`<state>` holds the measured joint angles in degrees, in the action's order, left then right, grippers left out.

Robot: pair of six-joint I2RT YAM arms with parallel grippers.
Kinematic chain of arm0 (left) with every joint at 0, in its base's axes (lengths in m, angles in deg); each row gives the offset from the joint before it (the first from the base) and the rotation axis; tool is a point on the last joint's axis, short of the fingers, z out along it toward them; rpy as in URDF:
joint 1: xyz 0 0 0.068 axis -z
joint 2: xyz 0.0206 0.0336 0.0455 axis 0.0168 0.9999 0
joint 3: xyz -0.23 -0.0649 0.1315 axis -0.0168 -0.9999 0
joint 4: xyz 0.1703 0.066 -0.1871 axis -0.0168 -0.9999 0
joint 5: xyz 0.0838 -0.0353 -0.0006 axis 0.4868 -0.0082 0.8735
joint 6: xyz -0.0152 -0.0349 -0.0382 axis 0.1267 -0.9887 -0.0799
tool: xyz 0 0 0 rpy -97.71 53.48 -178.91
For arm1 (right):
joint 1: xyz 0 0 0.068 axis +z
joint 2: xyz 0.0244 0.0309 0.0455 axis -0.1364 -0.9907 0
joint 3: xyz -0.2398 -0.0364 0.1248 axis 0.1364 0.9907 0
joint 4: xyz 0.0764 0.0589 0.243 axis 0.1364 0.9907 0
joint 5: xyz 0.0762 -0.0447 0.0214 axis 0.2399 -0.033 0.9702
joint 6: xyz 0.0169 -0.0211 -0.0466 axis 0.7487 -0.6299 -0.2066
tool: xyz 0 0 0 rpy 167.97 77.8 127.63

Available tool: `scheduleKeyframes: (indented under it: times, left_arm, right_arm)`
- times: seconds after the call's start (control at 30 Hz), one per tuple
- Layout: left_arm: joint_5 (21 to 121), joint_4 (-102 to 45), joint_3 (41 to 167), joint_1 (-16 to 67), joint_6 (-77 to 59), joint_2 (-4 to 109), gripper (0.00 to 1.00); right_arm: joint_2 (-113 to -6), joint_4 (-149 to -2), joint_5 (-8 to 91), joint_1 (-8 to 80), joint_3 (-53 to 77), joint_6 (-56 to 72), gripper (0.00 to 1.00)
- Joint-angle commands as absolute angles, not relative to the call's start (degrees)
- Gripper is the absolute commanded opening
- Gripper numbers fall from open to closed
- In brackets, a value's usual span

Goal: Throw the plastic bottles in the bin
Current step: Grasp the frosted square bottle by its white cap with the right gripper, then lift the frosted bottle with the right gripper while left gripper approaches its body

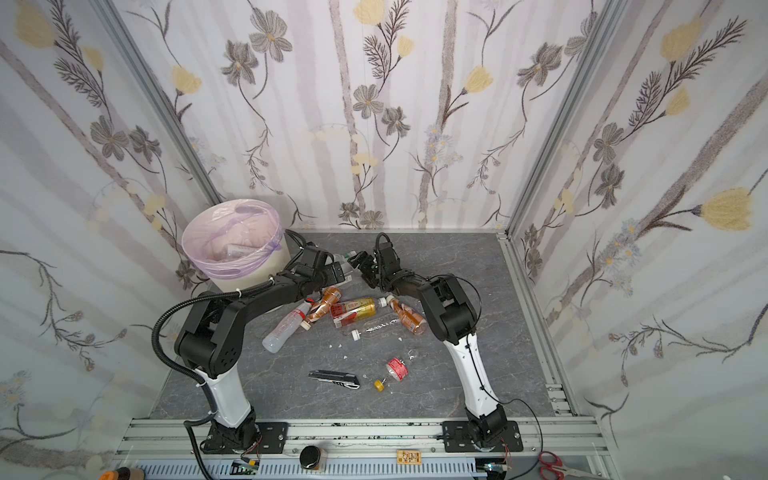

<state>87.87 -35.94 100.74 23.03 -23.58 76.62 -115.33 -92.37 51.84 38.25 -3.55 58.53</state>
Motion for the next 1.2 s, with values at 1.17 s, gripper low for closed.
scheduleKeyframes:
  times: [1.17]
  left_arm:
    - [85.8,-37.0,98.8,23.7,-24.3,76.9,1.00]
  right_arm:
    - [-119.8,-99.1,48.9,39.1,-5.2,68.0,0.52]
